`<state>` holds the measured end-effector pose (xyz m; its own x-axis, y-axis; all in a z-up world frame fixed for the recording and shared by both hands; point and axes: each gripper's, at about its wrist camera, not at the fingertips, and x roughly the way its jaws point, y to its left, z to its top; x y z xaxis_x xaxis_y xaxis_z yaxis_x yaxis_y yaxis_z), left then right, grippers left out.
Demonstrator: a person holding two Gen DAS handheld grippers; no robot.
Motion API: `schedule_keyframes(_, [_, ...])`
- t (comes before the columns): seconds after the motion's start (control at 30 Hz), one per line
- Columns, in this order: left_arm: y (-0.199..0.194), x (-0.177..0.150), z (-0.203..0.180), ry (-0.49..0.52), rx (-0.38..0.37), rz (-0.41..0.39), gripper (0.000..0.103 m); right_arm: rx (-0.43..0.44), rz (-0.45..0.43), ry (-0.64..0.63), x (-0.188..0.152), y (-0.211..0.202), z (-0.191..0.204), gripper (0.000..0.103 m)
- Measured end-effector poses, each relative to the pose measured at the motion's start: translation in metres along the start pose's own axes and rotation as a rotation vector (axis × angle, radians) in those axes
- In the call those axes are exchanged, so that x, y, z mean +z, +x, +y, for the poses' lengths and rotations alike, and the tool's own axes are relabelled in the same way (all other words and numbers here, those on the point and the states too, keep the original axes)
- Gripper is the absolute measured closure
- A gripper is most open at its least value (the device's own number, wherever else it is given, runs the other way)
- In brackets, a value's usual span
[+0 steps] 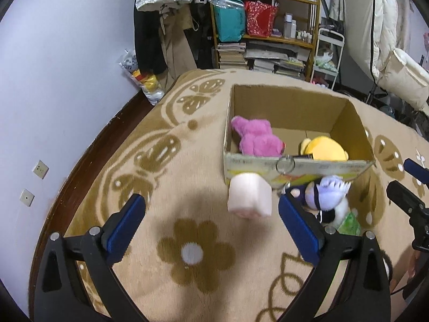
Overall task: Organize soft objects
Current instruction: 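Move the left tool to the pink-and-white roll cushion while the right tool approaches the green tissue pack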
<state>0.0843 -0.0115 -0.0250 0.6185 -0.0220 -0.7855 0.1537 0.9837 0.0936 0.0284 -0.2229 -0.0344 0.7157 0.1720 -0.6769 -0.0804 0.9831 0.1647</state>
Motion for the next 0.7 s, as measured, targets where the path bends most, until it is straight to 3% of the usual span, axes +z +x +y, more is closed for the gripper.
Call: schedule_keyframes(0.7, [0.043, -0.016, -0.006, 0.038, -0.034, 0.143, 0.004, 0.005, 0.237, 0.023, -0.05, 0.049, -0.007, 0.0])
